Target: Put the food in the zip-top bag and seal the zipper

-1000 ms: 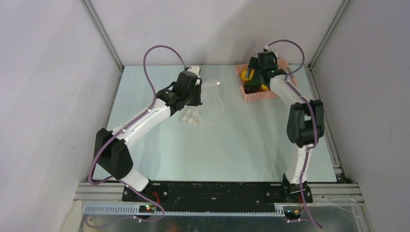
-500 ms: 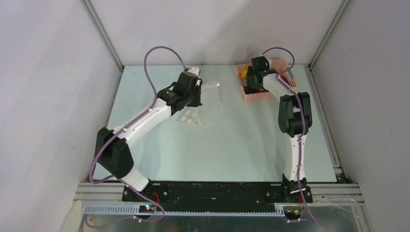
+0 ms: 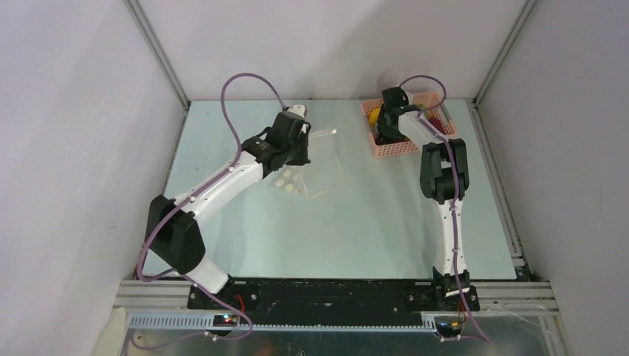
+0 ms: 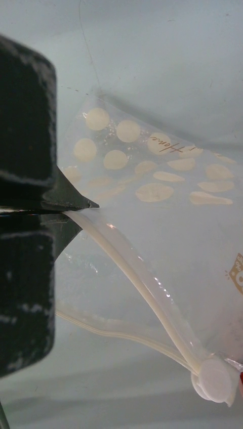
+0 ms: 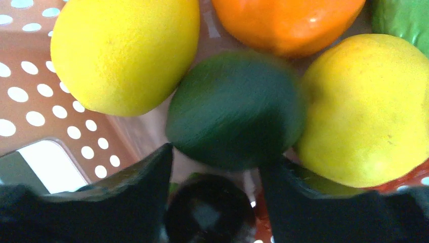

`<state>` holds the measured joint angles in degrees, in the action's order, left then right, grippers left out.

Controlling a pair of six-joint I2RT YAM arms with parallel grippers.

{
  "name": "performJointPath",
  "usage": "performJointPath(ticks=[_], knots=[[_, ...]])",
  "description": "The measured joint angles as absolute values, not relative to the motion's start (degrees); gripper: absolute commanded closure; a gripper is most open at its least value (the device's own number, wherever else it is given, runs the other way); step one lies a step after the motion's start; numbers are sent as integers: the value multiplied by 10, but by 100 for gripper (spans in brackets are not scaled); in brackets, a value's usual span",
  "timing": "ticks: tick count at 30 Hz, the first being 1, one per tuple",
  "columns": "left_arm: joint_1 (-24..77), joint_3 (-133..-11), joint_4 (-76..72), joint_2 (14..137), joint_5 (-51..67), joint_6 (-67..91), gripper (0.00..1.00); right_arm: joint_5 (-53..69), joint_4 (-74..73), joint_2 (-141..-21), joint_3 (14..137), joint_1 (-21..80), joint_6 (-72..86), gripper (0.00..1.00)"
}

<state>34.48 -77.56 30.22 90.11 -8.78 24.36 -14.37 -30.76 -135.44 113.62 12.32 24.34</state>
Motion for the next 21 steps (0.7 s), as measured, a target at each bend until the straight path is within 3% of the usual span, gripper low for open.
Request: performJointPath(ticks=[5, 21], knots=[[345, -776, 301, 901, -87, 249, 100, -146, -308, -1354, 1133, 123, 241, 64], [345, -776, 301, 901, -81, 271, 100, -160, -259, -1238, 1060, 101, 237, 75]])
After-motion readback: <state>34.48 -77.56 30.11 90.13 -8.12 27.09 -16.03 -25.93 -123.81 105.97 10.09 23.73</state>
